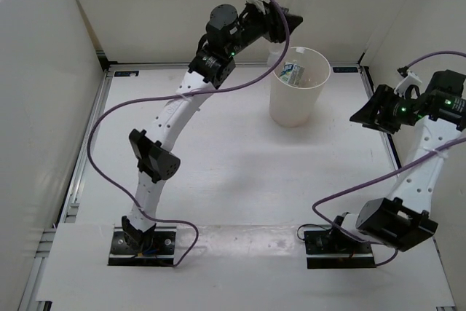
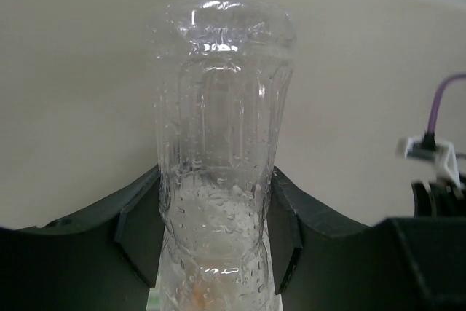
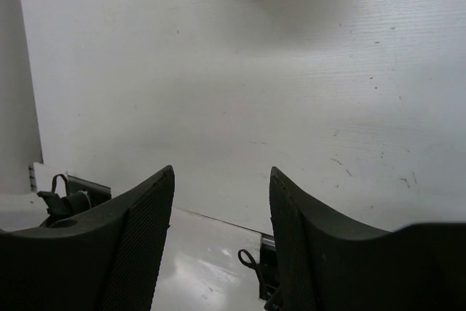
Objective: Put the plastic bottles in the bin
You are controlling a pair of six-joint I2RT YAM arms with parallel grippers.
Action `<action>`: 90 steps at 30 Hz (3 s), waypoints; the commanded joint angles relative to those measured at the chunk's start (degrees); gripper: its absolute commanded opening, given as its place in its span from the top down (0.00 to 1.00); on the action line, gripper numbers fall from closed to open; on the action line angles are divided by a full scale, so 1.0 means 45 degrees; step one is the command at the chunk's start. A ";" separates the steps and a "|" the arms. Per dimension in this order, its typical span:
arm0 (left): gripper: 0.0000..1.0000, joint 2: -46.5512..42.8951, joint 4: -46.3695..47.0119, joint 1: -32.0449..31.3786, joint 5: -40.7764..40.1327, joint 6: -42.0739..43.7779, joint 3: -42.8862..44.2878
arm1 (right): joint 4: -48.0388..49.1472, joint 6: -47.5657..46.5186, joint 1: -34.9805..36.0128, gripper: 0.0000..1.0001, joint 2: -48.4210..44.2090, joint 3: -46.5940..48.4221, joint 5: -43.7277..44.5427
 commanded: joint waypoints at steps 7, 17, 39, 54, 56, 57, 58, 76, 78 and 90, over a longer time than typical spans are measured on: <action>0.56 0.3363 0.3317 -0.0321 -0.2125 -0.2880 0.2658 | -0.0378 -0.0294 -0.0830 0.40 -0.1464 0.0069 0.0279; 0.53 0.4906 0.3436 -0.0517 -0.3415 -0.2060 0.3674 | -0.0164 0.0389 -0.0225 0.40 -0.2422 -0.0381 0.0494; 0.07 0.5317 0.2869 -0.0830 -0.2790 -0.1825 0.2737 | -0.0320 0.0136 -0.0498 0.39 -0.2638 -0.0537 0.0416; 0.00 0.1049 0.2344 0.0358 -0.2402 -0.0404 -0.1059 | 0.1181 0.0914 -0.0206 0.34 -0.2286 -0.1219 0.1425; 0.00 -0.1093 0.1005 0.0575 -0.2244 0.0360 -0.2043 | 0.2230 0.1093 0.0184 0.28 -0.2344 -0.1728 0.1956; 0.00 -0.1670 0.0666 0.0963 -0.2185 0.1039 -0.3595 | 0.2451 0.1170 0.0514 0.25 -0.2325 -0.1864 0.2500; 0.00 -0.2236 0.0218 0.1102 -0.2185 0.1278 -0.4171 | 0.2685 0.1364 0.0962 0.23 -0.2306 -0.2252 0.3318; 0.00 -1.4759 -0.5895 0.4872 -0.8179 0.0149 -1.7592 | 0.4911 0.1912 0.2725 0.10 -0.0705 -0.3525 0.4362; 0.00 -1.5481 -0.6055 0.5594 -0.8686 0.0088 -1.8994 | 0.4992 0.2205 0.2608 0.10 -0.0432 -0.3448 0.4167; 0.00 -2.0699 -0.3008 0.6377 -0.9567 0.1338 -2.4137 | 0.5774 0.2090 0.2841 0.10 0.0371 -0.2958 0.5238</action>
